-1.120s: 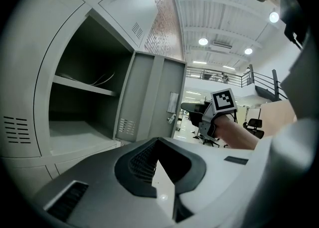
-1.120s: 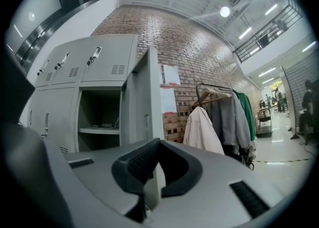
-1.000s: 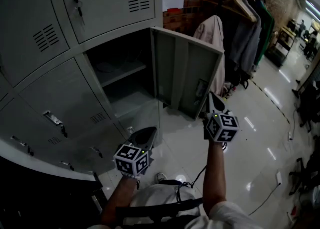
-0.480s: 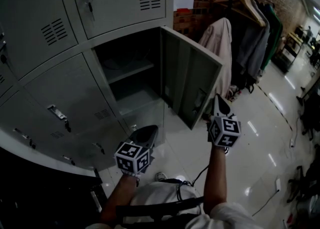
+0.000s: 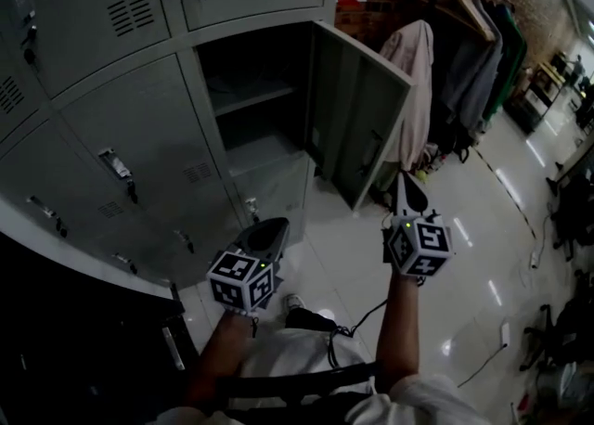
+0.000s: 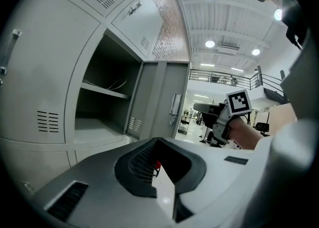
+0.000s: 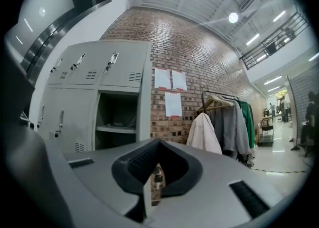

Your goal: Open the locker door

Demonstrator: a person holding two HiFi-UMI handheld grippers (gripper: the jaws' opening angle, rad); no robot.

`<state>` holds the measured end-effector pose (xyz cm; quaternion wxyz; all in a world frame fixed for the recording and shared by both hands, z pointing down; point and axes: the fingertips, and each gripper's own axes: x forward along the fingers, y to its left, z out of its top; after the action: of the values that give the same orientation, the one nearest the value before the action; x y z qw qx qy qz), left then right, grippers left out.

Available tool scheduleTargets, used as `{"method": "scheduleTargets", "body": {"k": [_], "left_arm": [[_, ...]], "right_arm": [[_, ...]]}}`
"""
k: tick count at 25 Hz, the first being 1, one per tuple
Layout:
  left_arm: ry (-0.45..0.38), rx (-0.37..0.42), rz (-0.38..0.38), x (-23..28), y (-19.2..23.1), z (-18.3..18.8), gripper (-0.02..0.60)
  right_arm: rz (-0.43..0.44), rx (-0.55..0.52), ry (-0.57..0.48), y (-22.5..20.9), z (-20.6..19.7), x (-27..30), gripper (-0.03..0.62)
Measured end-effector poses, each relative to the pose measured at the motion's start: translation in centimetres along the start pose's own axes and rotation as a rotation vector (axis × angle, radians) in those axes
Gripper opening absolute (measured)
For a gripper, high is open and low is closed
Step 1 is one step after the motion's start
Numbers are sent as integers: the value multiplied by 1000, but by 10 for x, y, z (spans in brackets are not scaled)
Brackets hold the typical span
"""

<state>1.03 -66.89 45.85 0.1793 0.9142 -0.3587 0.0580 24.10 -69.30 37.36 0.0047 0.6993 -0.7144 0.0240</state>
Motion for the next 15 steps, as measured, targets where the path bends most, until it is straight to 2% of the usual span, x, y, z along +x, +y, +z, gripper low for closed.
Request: {"method": "scheduleTargets", "body": {"k": [4,8,11,15], "left_arm": [[-25,-39,32,-43,-4,-11,-2],[-44,-85,48,-80,-5,-34,-2],[-15,-129,67,-109,-11,-56,-2],[-2,-178,93,-132,-17,-77,-2]], "right_arm": [[78,4,47,41,-9,-33,3],[171,51,122,90,-40,-66,3],[229,83,182,122,-63,-91,3],[299,90,206,156,-71,-112,3]]}}
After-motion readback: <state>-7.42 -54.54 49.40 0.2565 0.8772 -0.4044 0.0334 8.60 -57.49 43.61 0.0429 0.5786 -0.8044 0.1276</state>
